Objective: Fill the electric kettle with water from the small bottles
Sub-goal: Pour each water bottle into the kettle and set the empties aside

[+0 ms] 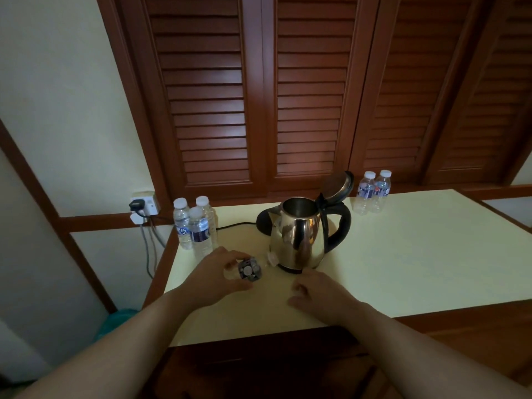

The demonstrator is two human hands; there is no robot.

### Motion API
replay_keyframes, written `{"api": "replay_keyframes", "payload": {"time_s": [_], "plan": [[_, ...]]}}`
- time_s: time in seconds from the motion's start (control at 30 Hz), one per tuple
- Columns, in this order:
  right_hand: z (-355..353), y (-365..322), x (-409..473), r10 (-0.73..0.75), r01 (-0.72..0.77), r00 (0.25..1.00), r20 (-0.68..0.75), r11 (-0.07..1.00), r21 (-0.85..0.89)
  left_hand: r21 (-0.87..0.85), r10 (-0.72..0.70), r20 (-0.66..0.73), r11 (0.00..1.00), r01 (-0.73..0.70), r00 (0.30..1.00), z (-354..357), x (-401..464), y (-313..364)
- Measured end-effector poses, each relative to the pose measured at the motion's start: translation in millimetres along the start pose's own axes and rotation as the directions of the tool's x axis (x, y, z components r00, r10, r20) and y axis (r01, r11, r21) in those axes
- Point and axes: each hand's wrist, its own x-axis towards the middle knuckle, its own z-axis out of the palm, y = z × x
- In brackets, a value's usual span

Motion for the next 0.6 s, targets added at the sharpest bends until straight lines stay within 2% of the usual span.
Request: {"api": "replay_keyframes", "payload": {"time_s": [0.03, 0.13, 0.2, 0.4, 0.6], "plan": [[0, -2, 0, -0.008, 0.01, 0.999, -0.041, 0.999, 0.042, 0.0, 0.006, 0.005, 1.0, -0.006, 1.0, 0, 0, -2], [-7, -10, -1, 0.047, 0.043, 0.961, -0.273, 0.948, 0.316, 0.019, 0.018, 0.022, 1.0, -0.018, 1.0, -2, 0, -6], [-17, -17, 0, 0.124, 0.032, 0.937, -0.327, 0.9, 0.434, 0.045, 0.025, 0.044, 0.999, -0.027, 0.999, -2, 2, -7], [-32, -34, 3, 0.174, -0.006, 0.961, -0.216, 0.792, 0.61, 0.04, 0.081, 0.121, 0.995, -0.086, 0.989, 1, 11, -5], [-35, -34, -3, 0.142, -0.015, 0.975, -0.169, 0.807, 0.591, 0.033, 0.1, 0.174, 0.994, -0.108, 0.98, 2, 16, 0]]}}
